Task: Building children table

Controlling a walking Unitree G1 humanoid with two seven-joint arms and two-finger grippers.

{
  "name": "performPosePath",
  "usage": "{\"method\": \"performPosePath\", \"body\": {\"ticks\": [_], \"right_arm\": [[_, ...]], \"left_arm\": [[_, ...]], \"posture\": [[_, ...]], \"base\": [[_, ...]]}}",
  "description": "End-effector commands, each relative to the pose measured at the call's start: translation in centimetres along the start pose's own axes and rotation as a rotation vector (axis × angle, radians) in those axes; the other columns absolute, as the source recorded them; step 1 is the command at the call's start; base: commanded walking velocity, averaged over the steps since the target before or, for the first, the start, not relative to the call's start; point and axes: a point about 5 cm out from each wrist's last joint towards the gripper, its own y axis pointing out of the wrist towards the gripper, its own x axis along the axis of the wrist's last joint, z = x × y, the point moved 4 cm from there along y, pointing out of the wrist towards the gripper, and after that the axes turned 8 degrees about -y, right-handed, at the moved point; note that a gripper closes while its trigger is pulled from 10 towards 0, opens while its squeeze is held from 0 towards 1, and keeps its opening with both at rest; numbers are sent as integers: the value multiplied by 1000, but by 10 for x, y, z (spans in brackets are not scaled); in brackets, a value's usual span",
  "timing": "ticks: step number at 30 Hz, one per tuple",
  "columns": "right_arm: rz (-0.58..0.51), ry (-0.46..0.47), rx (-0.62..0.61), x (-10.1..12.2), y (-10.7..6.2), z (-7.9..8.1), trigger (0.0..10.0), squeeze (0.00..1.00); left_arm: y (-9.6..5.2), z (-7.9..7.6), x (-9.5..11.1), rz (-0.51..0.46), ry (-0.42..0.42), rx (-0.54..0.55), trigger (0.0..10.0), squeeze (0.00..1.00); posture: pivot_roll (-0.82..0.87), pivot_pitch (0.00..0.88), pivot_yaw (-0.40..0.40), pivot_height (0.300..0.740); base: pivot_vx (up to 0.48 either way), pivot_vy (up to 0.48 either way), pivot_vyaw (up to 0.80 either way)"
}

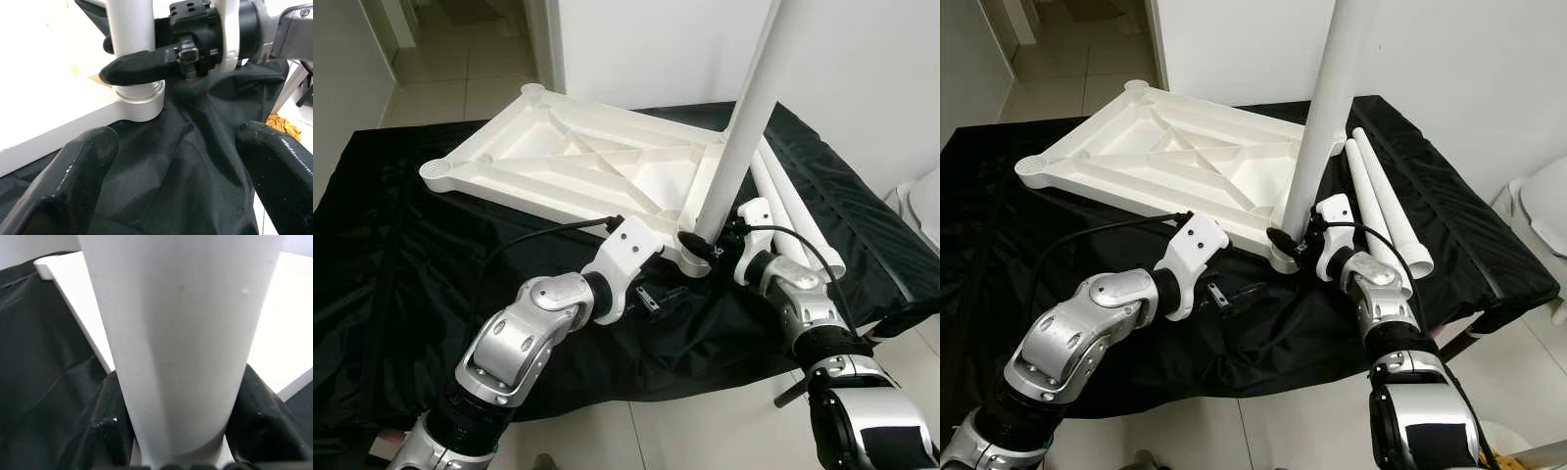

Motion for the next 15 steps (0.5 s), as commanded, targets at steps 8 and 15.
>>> {"method": "performPosePath", "body": {"ticks": [8,15], "right_arm": [[7,133,-194,-12,-2,3,0,0],[7,173,-361,-10,-3,7,0,0]], "left_arm": [[0,-2,0,4,1,-5,10000,0],[2,-3,-1,3,-3,-8,10000,0]], "posture": [[-68,47,24,740],[-74,46,12,740]], "base": [[0,0,0],[0,0,0]]}}
